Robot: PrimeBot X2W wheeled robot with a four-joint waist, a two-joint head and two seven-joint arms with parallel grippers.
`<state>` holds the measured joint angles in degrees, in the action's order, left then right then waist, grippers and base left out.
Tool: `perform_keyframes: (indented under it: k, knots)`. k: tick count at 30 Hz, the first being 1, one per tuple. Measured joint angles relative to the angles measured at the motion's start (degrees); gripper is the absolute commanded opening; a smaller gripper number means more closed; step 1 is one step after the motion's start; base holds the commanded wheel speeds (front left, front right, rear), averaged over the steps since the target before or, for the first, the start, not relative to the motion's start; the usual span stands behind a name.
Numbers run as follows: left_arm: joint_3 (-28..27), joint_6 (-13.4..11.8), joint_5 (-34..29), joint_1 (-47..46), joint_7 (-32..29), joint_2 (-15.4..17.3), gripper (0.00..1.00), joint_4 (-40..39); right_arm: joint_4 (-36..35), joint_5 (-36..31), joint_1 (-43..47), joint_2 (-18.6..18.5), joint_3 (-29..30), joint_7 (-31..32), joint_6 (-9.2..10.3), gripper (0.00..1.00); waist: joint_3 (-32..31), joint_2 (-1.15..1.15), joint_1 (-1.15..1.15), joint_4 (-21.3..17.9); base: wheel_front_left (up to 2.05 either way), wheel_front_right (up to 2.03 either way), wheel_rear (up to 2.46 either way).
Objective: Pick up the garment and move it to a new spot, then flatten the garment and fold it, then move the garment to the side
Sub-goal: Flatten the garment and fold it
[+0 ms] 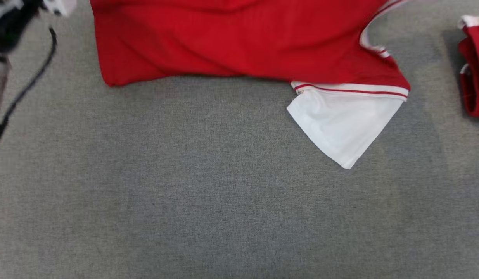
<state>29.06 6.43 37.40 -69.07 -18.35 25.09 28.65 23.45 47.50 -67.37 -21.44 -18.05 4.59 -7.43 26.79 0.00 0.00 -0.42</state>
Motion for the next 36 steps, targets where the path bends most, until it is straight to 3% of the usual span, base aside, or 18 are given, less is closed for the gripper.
perform_keyframes:
  k: [11,19,27,36]
  knots:
    - [0.48,0.83,-2.32,-27.2,8.71,-3.21,0.0,14.06,10.13,0.32,-29.91,-2.79,-7.69,-8.83,0.0,0.0,9.32,0.0,0.0,0.78,0.0,0.0,0.0]
    - [3.59,1.0,-0.87,-34.87,10.54,-5.49,0.0,20.71,14.97,1.4,-41.23,-3.68,-12.76,-12.21,0.0,0.0,7.95,0.0,0.0,0.66,0.0,0.0,0.0]
    - [6.71,1.01,6.11,-31.18,11.74,-5.02,0.0,23.66,15.96,5.38,-39.72,-5.01,-19.86,-13.0,0.0,0.0,5.25,0.0,0.0,0.03,0.0,0.0,0.0]
    - [13.93,1.01,15.43,-12.25,9.81,-1.7,0.0,22.94,13.23,10.84,-22.99,-8.1,-32.03,-14.29,-0.04,0.0,-2.61,0.0,0.0,-1.42,0.0,0.0,0.0]
